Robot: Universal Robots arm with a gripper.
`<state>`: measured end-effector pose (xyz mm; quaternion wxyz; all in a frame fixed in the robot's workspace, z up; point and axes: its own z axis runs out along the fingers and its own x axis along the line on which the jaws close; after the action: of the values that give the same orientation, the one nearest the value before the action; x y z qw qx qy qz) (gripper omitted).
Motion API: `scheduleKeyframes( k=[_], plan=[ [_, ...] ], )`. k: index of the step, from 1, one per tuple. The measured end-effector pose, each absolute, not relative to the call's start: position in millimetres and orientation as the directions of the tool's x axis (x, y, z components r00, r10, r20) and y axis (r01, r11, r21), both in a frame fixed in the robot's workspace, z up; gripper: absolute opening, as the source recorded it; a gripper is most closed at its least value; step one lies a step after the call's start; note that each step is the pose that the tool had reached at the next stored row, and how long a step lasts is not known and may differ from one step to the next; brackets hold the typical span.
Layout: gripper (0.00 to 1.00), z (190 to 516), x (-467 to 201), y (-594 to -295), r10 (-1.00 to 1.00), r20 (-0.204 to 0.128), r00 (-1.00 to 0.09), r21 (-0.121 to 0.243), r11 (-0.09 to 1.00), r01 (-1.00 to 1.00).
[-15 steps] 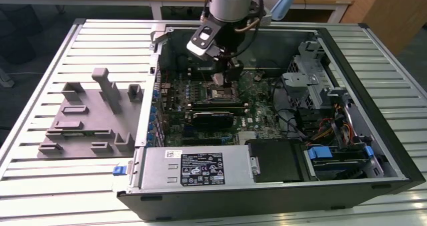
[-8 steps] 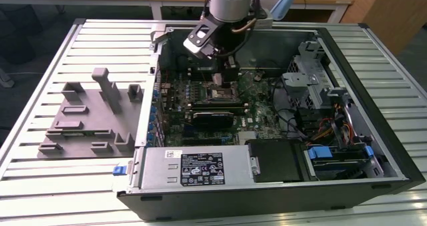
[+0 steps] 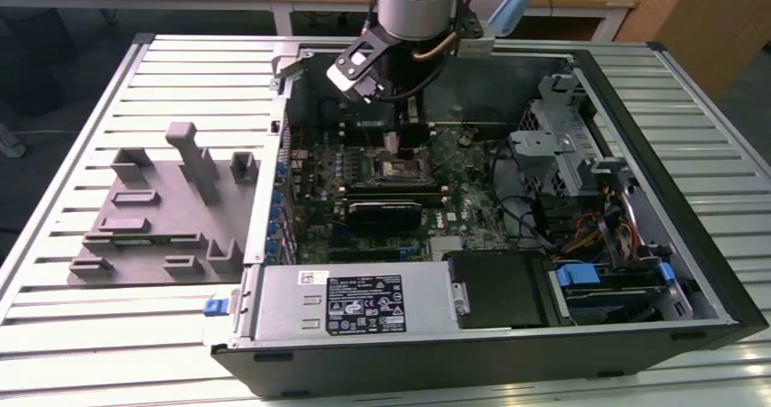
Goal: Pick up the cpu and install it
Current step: 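Place the cpu into insertion slot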
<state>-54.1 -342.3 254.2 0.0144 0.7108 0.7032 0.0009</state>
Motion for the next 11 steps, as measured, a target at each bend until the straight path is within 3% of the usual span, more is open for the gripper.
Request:
scheduleKeyframes(
  k=[11],
  plan=[
    [0.54, 247.1, -54.2, -342.4, 1.000, -0.014, 0.021, 0.023, -0.020, 1.000]
  ],
)
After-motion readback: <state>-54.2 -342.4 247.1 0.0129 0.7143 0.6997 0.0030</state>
